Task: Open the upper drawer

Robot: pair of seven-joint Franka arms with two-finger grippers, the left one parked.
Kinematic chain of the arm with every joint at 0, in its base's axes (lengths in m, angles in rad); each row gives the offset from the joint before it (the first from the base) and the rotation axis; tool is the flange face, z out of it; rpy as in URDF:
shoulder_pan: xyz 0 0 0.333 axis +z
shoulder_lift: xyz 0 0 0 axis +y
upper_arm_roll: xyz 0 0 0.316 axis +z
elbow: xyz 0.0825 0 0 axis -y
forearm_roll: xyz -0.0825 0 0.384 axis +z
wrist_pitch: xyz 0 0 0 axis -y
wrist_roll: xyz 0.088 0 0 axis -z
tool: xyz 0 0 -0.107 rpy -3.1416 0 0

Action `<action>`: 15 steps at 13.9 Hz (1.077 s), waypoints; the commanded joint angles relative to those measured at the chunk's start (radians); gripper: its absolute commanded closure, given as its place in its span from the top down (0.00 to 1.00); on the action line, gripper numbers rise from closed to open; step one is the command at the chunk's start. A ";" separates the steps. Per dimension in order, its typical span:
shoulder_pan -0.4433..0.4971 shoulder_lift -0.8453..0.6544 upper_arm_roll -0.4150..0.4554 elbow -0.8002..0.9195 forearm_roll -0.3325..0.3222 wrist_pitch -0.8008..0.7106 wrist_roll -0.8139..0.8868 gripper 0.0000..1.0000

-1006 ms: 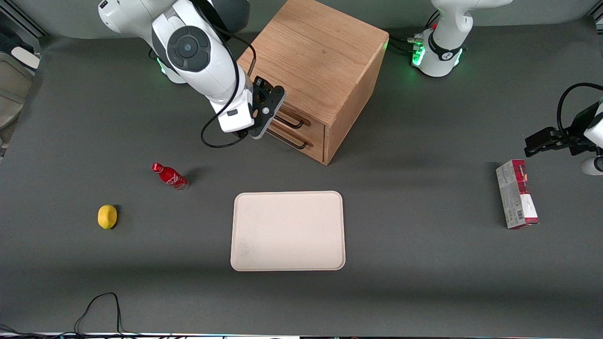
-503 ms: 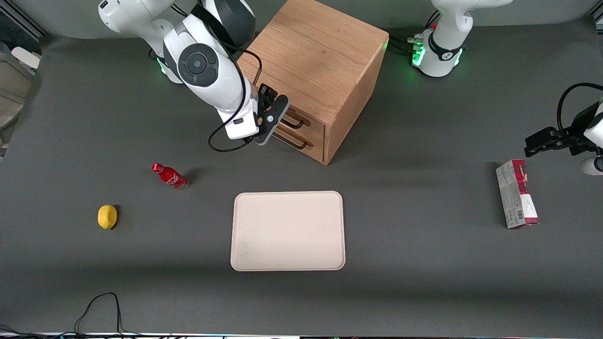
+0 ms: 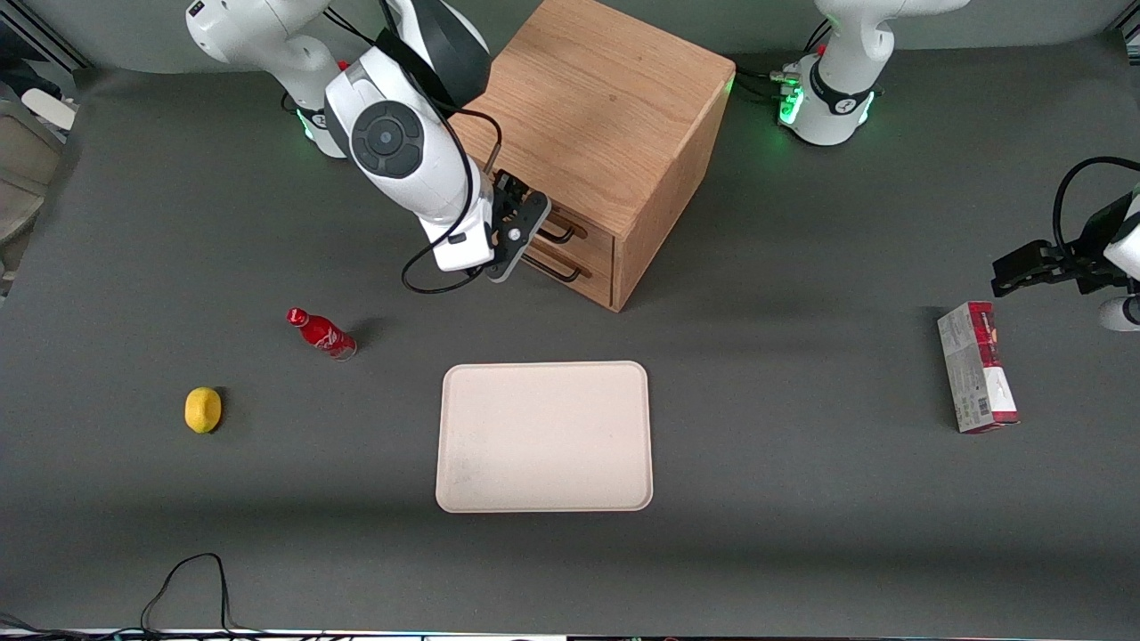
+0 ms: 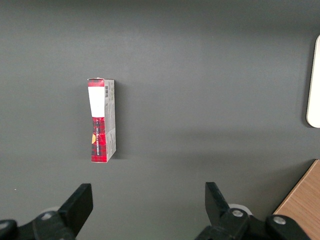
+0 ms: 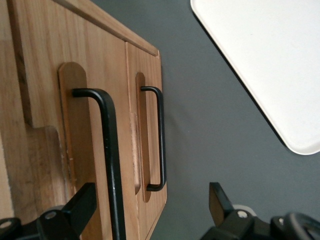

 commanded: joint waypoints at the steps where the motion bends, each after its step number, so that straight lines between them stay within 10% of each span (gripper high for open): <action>1: 0.015 0.002 -0.006 -0.018 0.028 0.030 -0.021 1.00; 15: 0.009 0.050 -0.013 -0.033 0.015 0.097 -0.021 1.00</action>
